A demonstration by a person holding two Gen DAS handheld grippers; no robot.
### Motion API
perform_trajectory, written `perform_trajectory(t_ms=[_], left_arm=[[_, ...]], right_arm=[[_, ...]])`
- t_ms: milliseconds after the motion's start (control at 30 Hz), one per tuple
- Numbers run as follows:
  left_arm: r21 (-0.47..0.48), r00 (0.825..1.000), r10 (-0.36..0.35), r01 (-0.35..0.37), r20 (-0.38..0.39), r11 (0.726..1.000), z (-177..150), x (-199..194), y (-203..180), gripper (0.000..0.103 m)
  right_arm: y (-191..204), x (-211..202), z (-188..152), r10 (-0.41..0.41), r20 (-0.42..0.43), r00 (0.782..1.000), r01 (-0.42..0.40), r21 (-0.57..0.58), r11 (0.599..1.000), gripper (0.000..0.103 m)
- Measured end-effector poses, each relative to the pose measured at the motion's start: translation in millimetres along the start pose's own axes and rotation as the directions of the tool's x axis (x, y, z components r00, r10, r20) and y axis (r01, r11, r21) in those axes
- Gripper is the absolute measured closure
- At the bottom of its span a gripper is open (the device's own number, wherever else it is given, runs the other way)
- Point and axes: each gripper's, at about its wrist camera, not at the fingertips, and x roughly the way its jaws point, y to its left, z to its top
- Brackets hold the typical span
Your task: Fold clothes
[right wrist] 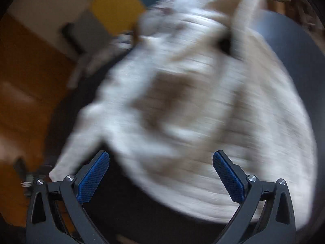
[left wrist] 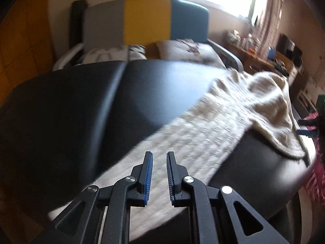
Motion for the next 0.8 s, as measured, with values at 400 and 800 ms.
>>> perform_trajectory(t_ms=[400,800], left_arm=[[-0.011,0.992,0.003,-0.005,-0.123,1.000,3.7,43.8,-10.1,0.088],[0.070,0.953,-0.289,0.296,-0.092,0.953,32.6,27.3,-63.3,0.085]], right_arm=[[7.2,9.2,-31.2,-0.185,0.006,0.983,0.183,-0.165,0.969,0.000],[37.7,24.8,-38.2,-0.353,-0.015,0.936,0.337,-0.264,0.904,0.000]])
